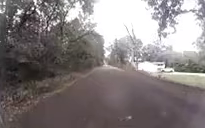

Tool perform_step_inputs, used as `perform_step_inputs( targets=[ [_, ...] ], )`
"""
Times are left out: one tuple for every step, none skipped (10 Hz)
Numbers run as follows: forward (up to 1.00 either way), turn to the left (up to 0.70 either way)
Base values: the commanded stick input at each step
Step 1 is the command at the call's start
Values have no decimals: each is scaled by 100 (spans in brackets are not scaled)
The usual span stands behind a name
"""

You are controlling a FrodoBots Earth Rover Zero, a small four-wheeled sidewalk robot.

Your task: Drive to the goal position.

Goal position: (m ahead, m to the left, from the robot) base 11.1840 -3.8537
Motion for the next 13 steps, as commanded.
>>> perform_step_inputs(
  targets=[
    [70,0],
    [70,0],
    [70,0],
    [70,0],
    [70,0],
    [70,0],
    [70,0],
    [70,0],
    [70,-3],
    [70,-25],
    [70,-34],
    [70,-34],
    [70,-34]
  ],
)
